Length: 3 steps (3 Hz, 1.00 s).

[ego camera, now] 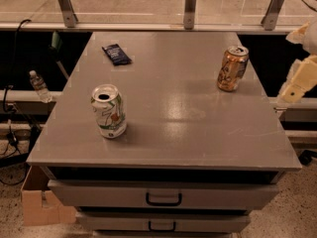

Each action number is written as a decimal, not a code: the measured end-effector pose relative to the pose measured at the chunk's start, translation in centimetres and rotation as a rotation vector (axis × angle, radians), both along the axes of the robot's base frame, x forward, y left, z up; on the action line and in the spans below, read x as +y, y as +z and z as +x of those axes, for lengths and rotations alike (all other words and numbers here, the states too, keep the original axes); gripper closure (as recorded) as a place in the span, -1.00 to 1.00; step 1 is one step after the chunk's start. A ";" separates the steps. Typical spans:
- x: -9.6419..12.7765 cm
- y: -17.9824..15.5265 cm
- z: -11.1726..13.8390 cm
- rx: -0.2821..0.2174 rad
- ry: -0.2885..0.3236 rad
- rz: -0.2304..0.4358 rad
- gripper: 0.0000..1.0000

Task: Knock orange can over

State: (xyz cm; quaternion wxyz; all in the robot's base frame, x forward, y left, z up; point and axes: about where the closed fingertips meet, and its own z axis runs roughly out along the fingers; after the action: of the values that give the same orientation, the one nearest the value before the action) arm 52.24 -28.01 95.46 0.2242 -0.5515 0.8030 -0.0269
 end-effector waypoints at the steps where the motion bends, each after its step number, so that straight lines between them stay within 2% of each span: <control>1: -3.9 -2.1 6.0 -0.039 -0.045 0.101 -1.00; 2: -4.2 -4.8 10.0 -0.035 -0.028 0.218 -1.00; 3: -2.3 -6.7 11.9 -0.011 0.016 0.352 -1.00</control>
Offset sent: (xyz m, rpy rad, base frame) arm 0.1559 -0.0530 -0.0734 0.3820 -0.0322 -0.0056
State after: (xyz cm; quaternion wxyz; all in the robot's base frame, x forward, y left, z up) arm 64.12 -30.28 88.75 0.3218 -0.5100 0.7897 0.1128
